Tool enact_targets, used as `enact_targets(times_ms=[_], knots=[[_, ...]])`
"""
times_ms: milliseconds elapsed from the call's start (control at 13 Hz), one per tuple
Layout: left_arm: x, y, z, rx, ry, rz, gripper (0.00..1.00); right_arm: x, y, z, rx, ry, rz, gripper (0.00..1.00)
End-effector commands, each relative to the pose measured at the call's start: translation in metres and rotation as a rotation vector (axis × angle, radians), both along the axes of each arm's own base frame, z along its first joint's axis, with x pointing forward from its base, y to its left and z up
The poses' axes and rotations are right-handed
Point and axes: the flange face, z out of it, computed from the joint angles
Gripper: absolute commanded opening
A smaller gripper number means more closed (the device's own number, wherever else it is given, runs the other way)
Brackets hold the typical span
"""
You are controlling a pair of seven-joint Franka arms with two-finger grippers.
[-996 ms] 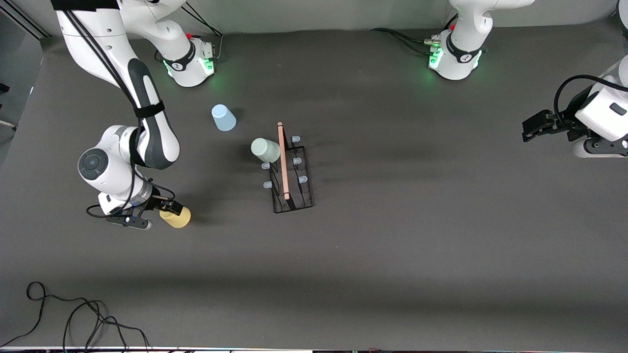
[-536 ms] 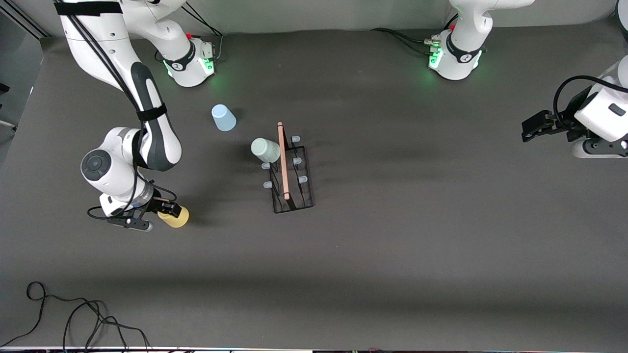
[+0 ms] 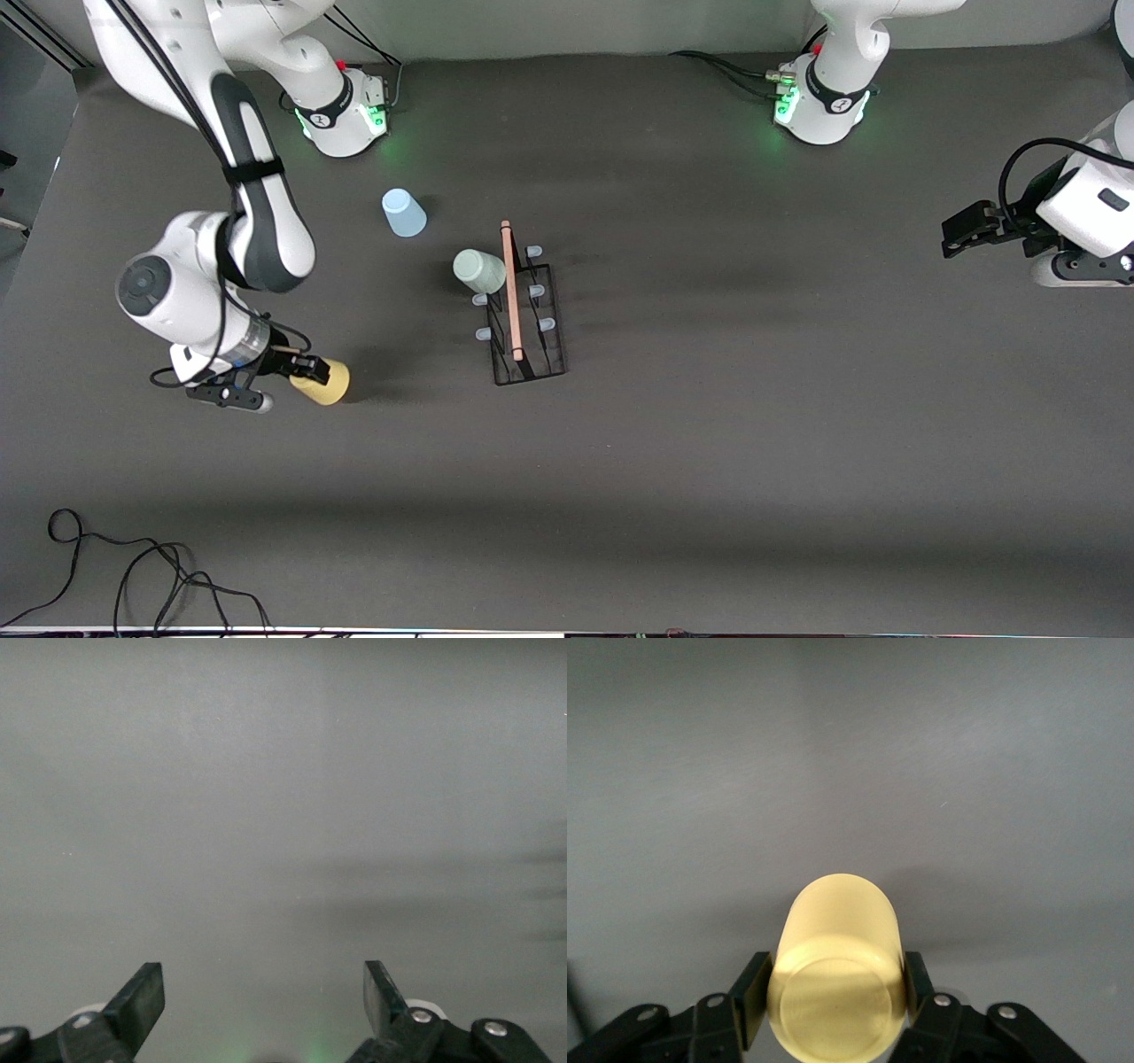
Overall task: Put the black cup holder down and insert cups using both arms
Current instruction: 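Carry the yellow cup onto a rack peg with the right gripper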
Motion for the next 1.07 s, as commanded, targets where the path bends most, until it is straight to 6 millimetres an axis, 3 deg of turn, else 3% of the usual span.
enact_targets(times_ms=[0,230,536,690,996], knots=[[-0.001,-0.002,-0.001,0.017,-0.010,0.003,1.00,-0.021,0.051,0.041,0.090,0.029,-0.093,0.00],[0.000,-0.001,-0.001,0.017,-0.010,0.003,1.00,-0.041,0.134,0.058,0.105,0.043,-0.217,0.00],[0.000,-0.001,0.000,0.017,-0.012,0.004,1.00,-0.047,0.206,0.081,0.127,0.022,-0.319,0.00],[0.000,-0.001,0.000,0.017,-0.012,0.003,1.00,-0.044,0.224,0.081,0.123,0.014,-0.344,0.00],[0.000,-0.001,0.000,0.017,-0.012,0.003,1.00,-0.040,0.256,0.061,0.089,0.000,-0.377,0.00]])
